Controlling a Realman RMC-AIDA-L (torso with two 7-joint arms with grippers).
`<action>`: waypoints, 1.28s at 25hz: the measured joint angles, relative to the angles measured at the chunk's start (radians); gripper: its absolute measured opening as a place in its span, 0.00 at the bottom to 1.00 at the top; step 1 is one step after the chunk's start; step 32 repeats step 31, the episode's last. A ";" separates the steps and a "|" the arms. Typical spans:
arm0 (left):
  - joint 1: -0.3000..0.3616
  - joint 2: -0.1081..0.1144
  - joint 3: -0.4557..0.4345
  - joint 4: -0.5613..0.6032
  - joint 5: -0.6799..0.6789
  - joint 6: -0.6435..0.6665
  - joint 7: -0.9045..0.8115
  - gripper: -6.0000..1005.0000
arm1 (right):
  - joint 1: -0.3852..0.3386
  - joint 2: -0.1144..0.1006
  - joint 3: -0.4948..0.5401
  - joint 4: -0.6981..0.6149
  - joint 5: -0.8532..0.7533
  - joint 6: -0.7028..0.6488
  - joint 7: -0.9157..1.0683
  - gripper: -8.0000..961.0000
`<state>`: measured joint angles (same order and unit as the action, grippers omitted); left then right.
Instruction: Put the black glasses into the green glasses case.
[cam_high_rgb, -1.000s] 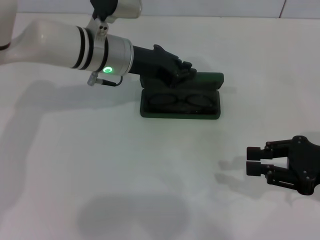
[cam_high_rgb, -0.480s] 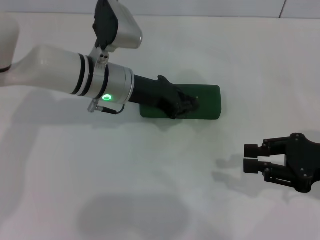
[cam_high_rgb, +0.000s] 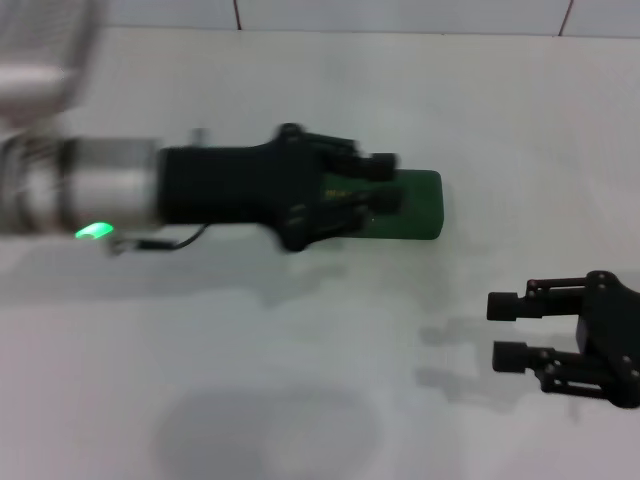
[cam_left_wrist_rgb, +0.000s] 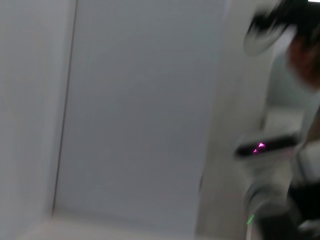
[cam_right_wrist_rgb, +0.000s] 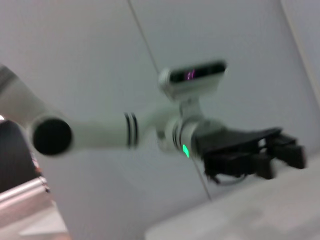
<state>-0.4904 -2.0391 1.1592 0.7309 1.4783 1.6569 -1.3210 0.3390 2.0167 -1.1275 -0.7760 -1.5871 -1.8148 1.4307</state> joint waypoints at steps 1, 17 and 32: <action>0.046 0.014 -0.003 -0.003 -0.053 0.061 0.037 0.23 | -0.002 0.002 -0.001 0.001 0.027 -0.029 -0.020 0.41; 0.174 0.075 -0.007 -0.153 -0.095 0.245 0.183 0.64 | 0.087 0.010 -0.053 0.003 0.138 -0.064 -0.063 0.87; 0.171 0.079 -0.007 -0.189 -0.066 0.245 0.206 0.64 | 0.125 0.011 -0.065 0.071 0.140 -0.041 -0.080 0.91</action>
